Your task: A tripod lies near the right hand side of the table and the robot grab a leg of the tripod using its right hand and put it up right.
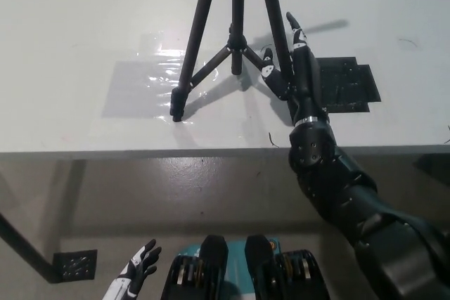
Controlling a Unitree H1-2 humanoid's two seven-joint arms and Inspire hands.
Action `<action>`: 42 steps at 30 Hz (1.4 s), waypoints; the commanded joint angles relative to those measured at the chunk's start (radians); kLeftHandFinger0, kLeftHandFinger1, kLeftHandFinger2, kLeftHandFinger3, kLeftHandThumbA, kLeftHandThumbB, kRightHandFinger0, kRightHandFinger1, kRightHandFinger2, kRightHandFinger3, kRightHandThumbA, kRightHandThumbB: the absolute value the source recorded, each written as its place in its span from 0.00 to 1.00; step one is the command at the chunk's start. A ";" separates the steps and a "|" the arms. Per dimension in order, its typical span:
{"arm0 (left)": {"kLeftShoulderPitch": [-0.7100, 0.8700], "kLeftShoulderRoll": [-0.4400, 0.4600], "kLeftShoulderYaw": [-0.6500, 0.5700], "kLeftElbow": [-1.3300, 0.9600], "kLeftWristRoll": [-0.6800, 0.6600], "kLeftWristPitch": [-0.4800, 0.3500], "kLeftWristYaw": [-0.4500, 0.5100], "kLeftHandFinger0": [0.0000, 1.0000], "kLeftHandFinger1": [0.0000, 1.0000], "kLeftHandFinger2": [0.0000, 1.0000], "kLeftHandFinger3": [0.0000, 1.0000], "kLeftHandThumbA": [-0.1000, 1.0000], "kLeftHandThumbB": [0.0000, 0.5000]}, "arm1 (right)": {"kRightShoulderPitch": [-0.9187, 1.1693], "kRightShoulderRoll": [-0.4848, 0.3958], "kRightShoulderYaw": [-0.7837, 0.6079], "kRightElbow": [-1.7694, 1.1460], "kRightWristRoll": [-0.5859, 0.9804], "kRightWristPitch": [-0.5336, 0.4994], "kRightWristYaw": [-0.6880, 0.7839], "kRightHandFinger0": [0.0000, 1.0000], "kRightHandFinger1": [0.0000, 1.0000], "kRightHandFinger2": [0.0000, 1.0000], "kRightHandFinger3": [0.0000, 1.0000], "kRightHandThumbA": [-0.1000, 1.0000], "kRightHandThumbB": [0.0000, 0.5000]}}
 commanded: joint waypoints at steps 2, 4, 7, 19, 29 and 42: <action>0.010 0.015 0.000 -0.029 0.016 -0.027 -0.004 1.00 1.00 1.00 1.00 1.00 0.74 | -0.003 -0.033 -0.122 0.017 0.158 0.084 0.378 1.00 1.00 1.00 1.00 0.96 1.00; 0.012 0.016 0.000 -0.030 0.016 -0.022 -0.006 1.00 1.00 1.00 1.00 1.00 0.75 | -0.007 -0.042 -0.166 0.003 0.206 0.068 0.441 1.00 1.00 1.00 1.00 0.93 1.00; 0.014 0.018 -0.001 -0.034 0.021 -0.008 -0.006 1.00 1.00 1.00 1.00 1.00 0.77 | -0.020 -0.058 -0.232 -0.024 0.266 0.072 0.524 1.00 1.00 1.00 1.00 0.92 1.00; 0.027 0.025 0.000 -0.017 0.027 -0.023 -0.004 1.00 1.00 1.00 1.00 1.00 0.76 | 0.104 -0.115 -0.289 -0.908 0.679 0.310 0.777 1.00 1.00 1.00 1.00 0.95 1.00; 0.064 0.015 -0.003 -0.019 0.039 -0.023 0.007 1.00 1.00 1.00 1.00 1.00 0.83 | 0.154 -0.244 -0.311 -1.529 0.986 0.529 0.635 1.00 1.00 1.00 1.00 0.85 1.00; 0.062 0.025 -0.005 -0.049 0.029 0.030 -0.002 1.00 1.00 1.00 1.00 1.00 0.81 | 0.502 -0.414 -0.246 -2.048 0.760 0.396 0.548 1.00 1.00 1.00 1.00 1.00 1.00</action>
